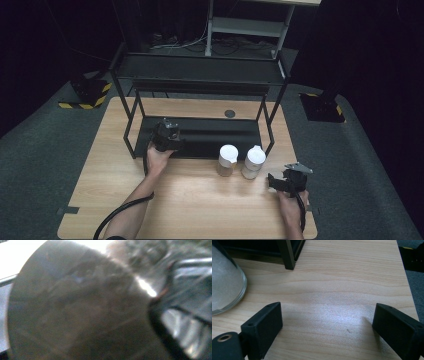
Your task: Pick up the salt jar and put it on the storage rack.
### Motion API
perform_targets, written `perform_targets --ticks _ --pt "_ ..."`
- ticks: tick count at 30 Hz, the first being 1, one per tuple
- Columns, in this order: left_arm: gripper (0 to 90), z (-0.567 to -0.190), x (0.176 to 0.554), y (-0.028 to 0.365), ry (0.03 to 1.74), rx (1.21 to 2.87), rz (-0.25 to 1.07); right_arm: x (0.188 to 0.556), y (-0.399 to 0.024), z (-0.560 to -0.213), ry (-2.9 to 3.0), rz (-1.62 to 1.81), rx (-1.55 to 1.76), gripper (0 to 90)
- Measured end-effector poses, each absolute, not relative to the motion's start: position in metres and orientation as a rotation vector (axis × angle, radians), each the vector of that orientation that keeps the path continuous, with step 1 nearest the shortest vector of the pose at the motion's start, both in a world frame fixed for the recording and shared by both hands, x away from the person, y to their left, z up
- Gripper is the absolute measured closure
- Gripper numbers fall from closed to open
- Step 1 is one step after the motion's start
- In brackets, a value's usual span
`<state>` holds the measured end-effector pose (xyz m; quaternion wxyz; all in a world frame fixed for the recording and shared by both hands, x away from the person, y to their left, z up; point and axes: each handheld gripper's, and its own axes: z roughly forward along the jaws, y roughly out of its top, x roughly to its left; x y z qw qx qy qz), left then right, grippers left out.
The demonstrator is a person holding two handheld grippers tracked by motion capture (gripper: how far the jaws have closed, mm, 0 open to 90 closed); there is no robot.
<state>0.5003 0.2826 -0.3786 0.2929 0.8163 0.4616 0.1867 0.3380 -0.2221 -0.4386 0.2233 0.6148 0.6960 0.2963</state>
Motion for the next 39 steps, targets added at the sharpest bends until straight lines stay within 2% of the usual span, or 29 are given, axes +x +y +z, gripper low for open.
perform_targets --ticks 5,20,39 --pt "19.6 -0.375 0.497 0.281 1.221 2.188 0.512 0.338 -0.222 -0.439 1.922 0.818 1.697 8.4" --pt "22.0 -0.366 0.482 0.289 1.198 2.167 0.556 0.338 -0.222 -0.439 1.921 0.818 1.698 8.4" --pt "19.5 -0.357 0.464 0.304 1.174 2.136 0.532 0.338 -0.222 -0.439 1.921 0.818 1.698 8.4"
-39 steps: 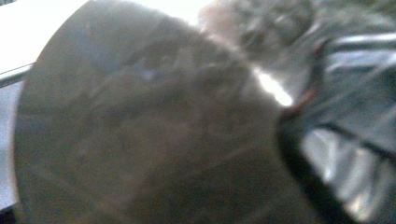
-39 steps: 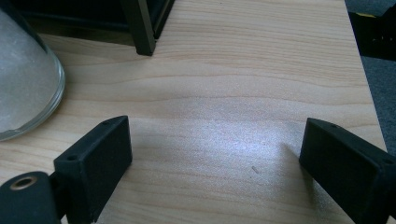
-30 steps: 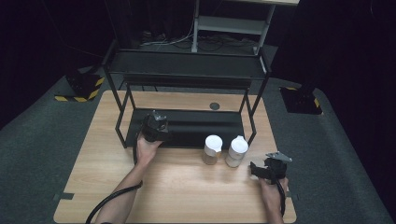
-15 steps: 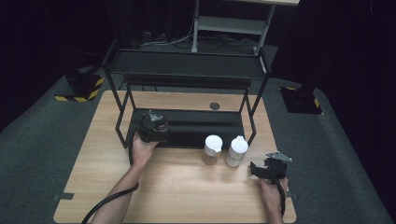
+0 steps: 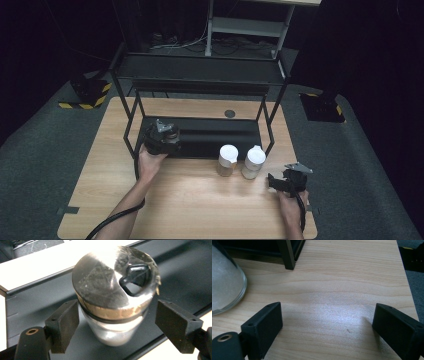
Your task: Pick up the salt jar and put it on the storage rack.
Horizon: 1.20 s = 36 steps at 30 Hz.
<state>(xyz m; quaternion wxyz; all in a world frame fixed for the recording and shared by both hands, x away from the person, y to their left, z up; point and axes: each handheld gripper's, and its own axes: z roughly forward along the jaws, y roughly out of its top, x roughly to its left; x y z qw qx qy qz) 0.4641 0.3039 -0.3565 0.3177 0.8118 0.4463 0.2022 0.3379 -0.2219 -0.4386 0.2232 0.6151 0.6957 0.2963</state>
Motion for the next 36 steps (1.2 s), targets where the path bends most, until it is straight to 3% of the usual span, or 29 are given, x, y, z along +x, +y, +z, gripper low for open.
perform_targets --ticks 36 --pt "7.8 -0.358 0.437 0.336 1.173 2.135 0.391 0.338 -0.222 -0.439 1.921 0.818 1.697 8.4"
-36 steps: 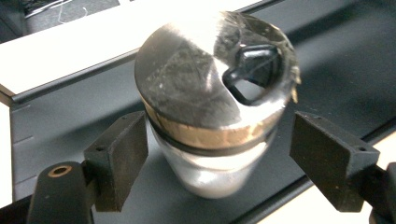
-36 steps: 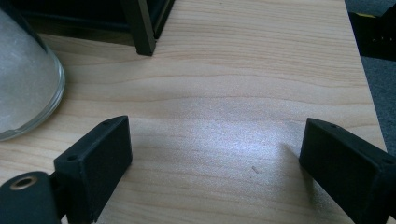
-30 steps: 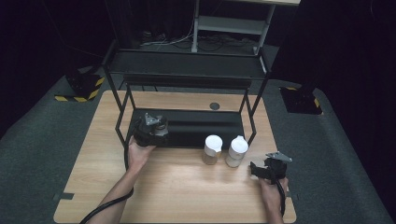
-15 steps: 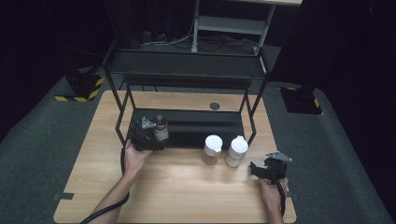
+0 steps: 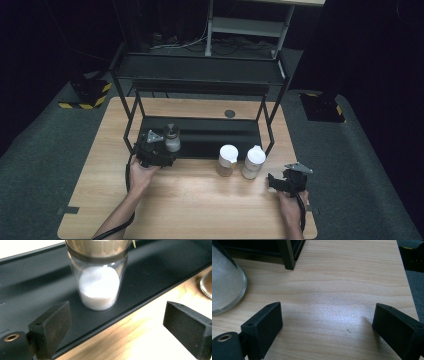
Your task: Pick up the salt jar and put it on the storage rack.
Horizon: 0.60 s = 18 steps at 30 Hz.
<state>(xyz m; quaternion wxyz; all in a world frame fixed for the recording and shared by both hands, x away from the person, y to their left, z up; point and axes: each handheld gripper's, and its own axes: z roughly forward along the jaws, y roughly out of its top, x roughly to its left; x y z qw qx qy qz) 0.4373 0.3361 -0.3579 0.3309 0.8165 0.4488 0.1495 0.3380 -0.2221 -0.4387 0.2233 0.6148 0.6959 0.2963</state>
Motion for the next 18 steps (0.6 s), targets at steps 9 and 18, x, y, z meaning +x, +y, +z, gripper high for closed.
perform_targets --ticks 9,18 --pt "6.6 -0.363 0.427 0.339 1.166 2.145 0.387 0.338 -0.222 -0.439 1.921 0.818 1.697 8.4" --pt "6.2 -0.368 0.419 0.342 1.146 2.162 0.373 0.338 -0.222 -0.439 1.922 0.818 1.697 8.4"
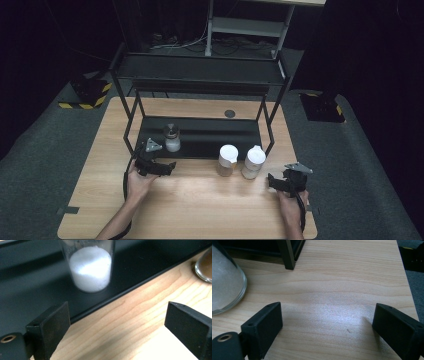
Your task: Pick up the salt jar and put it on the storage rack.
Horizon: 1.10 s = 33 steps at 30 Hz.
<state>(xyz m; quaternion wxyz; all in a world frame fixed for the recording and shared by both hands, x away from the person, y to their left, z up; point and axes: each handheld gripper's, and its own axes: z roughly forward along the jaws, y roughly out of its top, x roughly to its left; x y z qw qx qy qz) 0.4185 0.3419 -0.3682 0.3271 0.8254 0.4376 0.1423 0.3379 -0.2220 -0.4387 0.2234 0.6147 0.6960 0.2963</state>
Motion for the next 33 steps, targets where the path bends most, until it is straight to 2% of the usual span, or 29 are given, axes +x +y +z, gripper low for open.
perform_targets --ticks 33 --pt "4.7 -0.393 0.397 0.333 1.113 2.210 0.378 0.338 -0.222 -0.439 1.921 0.818 1.698 8.4"
